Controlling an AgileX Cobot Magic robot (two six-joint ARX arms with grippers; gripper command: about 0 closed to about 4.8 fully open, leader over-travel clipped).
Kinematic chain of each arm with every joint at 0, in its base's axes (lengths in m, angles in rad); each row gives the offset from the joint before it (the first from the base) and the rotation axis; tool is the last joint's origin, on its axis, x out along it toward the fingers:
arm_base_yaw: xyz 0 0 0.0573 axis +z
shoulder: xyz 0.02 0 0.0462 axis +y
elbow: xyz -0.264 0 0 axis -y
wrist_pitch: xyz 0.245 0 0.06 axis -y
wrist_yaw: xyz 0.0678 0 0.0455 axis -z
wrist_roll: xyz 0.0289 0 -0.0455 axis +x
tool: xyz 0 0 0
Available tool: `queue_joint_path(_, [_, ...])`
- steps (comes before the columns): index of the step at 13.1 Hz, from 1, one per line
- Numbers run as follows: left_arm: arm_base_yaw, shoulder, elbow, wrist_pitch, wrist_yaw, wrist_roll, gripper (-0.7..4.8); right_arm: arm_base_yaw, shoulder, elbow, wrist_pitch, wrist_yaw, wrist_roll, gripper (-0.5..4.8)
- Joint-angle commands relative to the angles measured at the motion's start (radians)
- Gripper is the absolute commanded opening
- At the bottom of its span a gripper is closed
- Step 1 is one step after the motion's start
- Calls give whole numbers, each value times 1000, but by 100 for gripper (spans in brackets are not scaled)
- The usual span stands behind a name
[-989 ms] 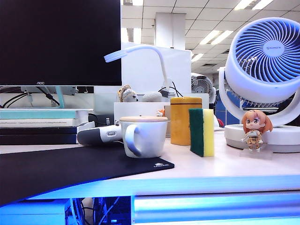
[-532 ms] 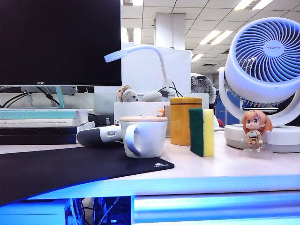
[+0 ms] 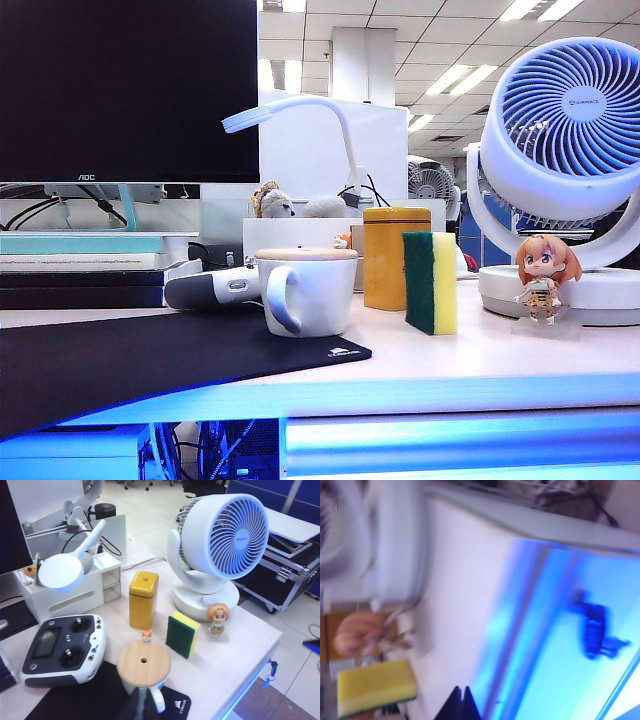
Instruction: Open the drawer, place the cleaning sponge inside, then close the drawer.
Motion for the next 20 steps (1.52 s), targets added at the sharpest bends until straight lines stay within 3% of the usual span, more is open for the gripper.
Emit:
queue_joint_path(1, [-1,-2,3,12,10,0,-5,-85,-2,-72,177,-36,40,-2])
queue_joint_path(5, [-1,-2,3,12,10,0,-5,-132,0,-70,195,-13,-34,-2])
queue_joint_path(7, [-1,-2,3,11,35,0,-5,-132,33,-50,192,-3,-150,-2])
queue_joint_path(8, [-1,-2,3,6,35,0,-5,-132,95,25,190,59,-236,-2])
queue_joint_path(11, [-1,-2,3,5,35,0,-5,-132,310,122,191,19,-344,-2])
queue_joint_path(13, [-1,-2,3,-2,35,0,-5,-166,751,173,473,-373,-300,-2])
queue_joint_path(15, [-1,-1,3,-21,31,1,-5,-212,879,212,513,-531,-301,1])
queue_joint_path(18, [-1,-1,3,-26,31,1,-5,-273,887,216,557,-530,-301,5])
queue_joint_path(20, [-1,-1,3,-26,31,0,-5,-307,888,216,544,-547,-301,42])
